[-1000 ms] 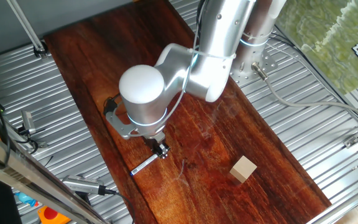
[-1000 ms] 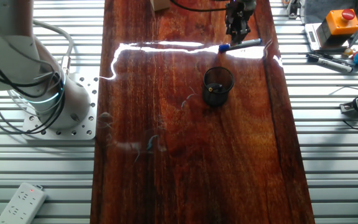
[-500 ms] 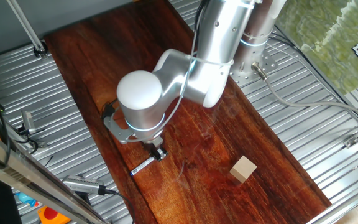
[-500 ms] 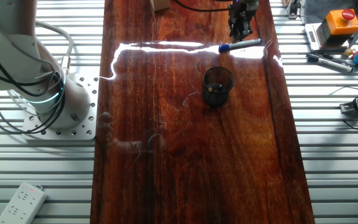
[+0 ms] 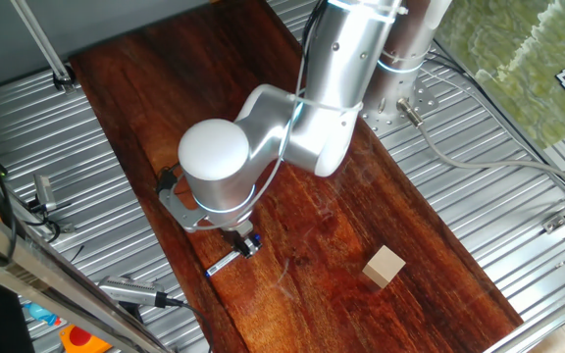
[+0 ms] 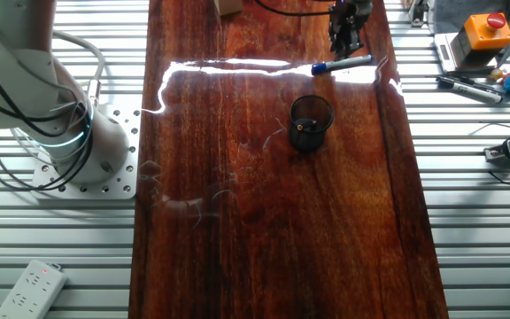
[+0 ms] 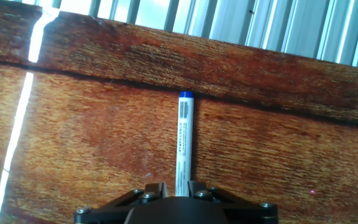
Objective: Put the pen into the pen holder
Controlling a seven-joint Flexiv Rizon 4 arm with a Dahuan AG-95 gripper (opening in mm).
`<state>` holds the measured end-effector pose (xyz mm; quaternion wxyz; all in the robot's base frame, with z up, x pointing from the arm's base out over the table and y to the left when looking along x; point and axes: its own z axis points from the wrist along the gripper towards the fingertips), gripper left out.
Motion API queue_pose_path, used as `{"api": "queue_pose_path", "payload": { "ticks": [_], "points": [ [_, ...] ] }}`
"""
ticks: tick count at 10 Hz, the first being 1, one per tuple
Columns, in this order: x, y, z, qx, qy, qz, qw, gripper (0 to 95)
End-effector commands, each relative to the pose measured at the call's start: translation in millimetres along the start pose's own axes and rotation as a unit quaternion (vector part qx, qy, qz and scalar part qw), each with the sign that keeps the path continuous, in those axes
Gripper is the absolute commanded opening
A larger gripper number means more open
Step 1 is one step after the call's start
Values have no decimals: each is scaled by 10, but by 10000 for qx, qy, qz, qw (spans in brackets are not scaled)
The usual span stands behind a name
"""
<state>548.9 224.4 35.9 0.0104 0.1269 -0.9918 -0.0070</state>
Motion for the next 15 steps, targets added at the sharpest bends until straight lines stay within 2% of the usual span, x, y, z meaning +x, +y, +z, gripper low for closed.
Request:
{"api": "queue_pose_path", "payload": {
  "ticks": [1, 2, 5, 6, 9, 15],
  "points": [
    [-11, -17, 1, 4, 17, -22, 10000, 190],
    [-43, -44, 21, -2, 10, -37, 10000, 380],
    [-73, -37, 39, 4, 6, -32, 10000, 380],
    [-73, -36, 64, 11, -9, -32, 10000, 190],
    [-66, -35, 118, 12, -24, -44, 10000, 190],
    [-72, -61, 108, 22, -20, -27, 10000, 190]
  ]
}}
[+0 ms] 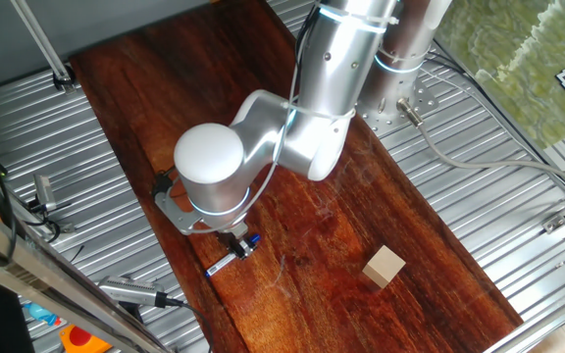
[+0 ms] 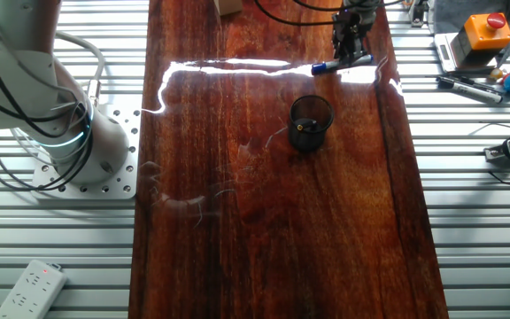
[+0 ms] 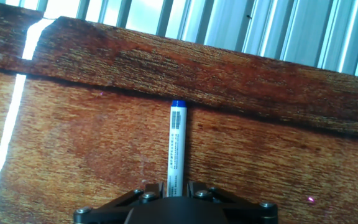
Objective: Put the pen into the pen holder
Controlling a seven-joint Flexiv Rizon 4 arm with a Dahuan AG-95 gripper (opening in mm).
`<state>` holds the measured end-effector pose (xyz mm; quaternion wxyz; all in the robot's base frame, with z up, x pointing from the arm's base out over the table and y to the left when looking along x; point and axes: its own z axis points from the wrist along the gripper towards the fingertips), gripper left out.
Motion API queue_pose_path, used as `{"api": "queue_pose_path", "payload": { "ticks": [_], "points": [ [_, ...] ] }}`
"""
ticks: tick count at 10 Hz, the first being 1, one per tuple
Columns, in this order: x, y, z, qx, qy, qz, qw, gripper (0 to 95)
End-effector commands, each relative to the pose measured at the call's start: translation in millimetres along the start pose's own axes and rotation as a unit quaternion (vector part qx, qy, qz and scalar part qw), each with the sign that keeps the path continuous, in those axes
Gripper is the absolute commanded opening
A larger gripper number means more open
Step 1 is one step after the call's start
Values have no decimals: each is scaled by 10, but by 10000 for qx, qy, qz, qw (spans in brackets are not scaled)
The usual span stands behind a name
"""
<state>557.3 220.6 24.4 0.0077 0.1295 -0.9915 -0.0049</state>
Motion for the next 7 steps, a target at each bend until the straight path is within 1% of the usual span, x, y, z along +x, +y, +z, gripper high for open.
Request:
{"api": "queue_pose_path", "payload": {
  "ticks": [1, 3, 7],
  "points": [
    [5, -1, -2, 7, 7, -9, 10000, 190],
    [17, 1, 8, 29, 12, -40, 10000, 190],
    [18, 6, 9, -1, 30, -70, 10000, 190]
  ]
}}
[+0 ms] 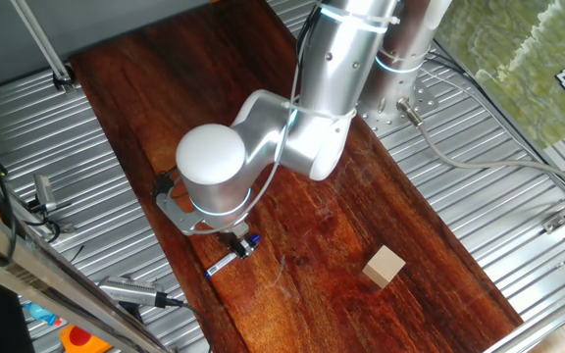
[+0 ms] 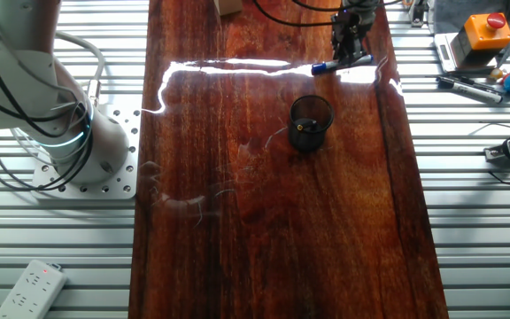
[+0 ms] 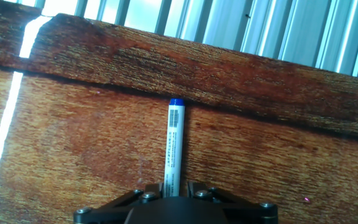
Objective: Put the pen into the pen holder
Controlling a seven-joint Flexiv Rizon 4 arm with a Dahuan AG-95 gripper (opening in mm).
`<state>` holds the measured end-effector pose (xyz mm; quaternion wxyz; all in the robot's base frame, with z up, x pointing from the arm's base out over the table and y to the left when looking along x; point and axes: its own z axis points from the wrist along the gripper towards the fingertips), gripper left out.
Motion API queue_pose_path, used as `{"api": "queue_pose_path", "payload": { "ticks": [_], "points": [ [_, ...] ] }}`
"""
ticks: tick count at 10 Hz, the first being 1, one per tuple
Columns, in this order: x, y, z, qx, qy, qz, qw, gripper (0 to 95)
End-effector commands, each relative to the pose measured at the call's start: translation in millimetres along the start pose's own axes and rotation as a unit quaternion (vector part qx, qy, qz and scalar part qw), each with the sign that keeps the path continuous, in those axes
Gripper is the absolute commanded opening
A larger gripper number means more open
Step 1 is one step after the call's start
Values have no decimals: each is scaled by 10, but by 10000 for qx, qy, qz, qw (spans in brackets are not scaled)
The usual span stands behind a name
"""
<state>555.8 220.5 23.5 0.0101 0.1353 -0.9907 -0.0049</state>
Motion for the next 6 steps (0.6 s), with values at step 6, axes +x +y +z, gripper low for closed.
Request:
{"api": "queue_pose_path", "payload": {
  "ticks": [6],
  "points": [
    [4, 11, 2, -54, 50, 1, 10000, 190]
  ]
}}
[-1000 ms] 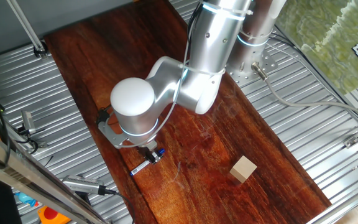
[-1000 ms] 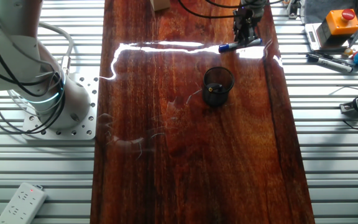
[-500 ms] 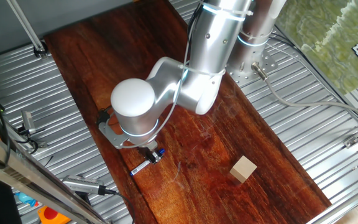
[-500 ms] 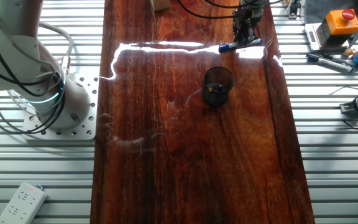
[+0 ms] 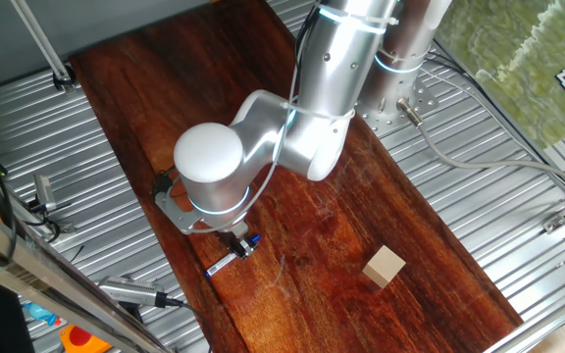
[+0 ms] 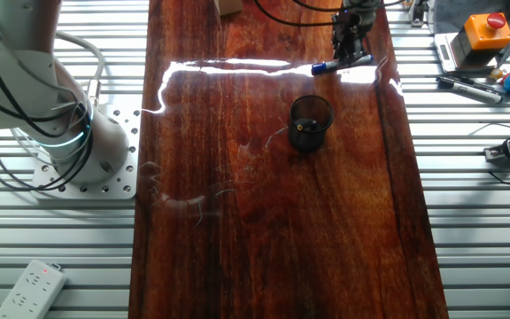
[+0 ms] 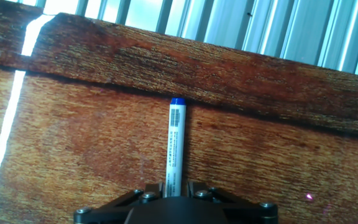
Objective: Put the pen into the pen holder
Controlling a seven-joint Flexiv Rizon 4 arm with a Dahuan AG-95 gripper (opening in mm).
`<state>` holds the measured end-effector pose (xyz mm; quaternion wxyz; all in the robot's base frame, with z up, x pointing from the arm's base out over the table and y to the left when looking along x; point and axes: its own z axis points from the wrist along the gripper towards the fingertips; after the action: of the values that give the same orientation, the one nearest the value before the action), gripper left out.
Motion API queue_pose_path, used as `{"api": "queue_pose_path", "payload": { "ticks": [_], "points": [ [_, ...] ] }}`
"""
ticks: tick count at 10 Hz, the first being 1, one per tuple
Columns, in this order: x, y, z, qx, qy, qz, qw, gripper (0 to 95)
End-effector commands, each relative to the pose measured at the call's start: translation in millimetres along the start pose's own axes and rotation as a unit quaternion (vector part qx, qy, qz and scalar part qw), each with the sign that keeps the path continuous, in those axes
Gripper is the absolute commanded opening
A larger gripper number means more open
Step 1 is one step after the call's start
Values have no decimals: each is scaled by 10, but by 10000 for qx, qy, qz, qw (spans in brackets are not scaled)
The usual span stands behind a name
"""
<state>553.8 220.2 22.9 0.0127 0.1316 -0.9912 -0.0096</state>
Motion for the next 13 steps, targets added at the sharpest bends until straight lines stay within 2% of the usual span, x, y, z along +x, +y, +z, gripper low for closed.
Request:
{"api": "queue_pose_path", "payload": {
  "ticks": [1, 2, 6, 10, 13],
  "points": [
    [-17, 8, -4, -19, 76, -28, 10000, 190],
    [-17, 8, -4, -28, 88, -16, 10000, 380],
    [-17, 8, -4, -55, 163, -37, 9998, 380],
    [-17, 8, -4, -36, 154, -121, 9998, 380],
    [-15, 12, 9, -27, 65, -109, 9999, 380]
  ]
}}
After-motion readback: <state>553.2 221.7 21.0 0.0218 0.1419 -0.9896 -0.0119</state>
